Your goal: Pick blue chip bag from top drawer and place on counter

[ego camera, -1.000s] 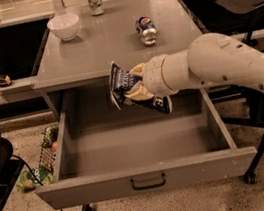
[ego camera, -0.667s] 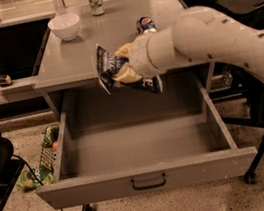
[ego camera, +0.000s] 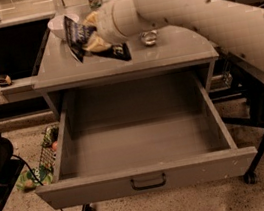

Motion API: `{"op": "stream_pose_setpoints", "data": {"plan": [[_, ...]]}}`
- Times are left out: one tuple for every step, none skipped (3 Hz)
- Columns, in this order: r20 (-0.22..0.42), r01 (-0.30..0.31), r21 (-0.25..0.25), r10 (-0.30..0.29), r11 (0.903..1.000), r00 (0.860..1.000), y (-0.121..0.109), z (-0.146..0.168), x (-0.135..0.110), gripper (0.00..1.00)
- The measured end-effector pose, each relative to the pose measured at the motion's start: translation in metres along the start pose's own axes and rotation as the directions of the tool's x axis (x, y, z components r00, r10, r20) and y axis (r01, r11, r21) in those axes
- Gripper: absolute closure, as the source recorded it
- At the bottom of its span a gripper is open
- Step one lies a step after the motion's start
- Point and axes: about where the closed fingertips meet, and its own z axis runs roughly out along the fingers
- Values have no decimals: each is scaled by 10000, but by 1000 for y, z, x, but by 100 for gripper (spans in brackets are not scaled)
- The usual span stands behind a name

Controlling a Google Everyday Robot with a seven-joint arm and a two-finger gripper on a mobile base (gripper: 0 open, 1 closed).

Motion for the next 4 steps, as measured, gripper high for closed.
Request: {"op": "stream_pose_setpoints", "data": {"plan": [[188,-297,153,294,9994,9994,-23,35,4,100],[141,-1026,244,1023,9944,9947,-35,59,22,100],[68,-1792,281,1790,9834,9838,-41,73,40,82],[54,-2185,224,2184,9756,9758,-43,82,50,58]]}}
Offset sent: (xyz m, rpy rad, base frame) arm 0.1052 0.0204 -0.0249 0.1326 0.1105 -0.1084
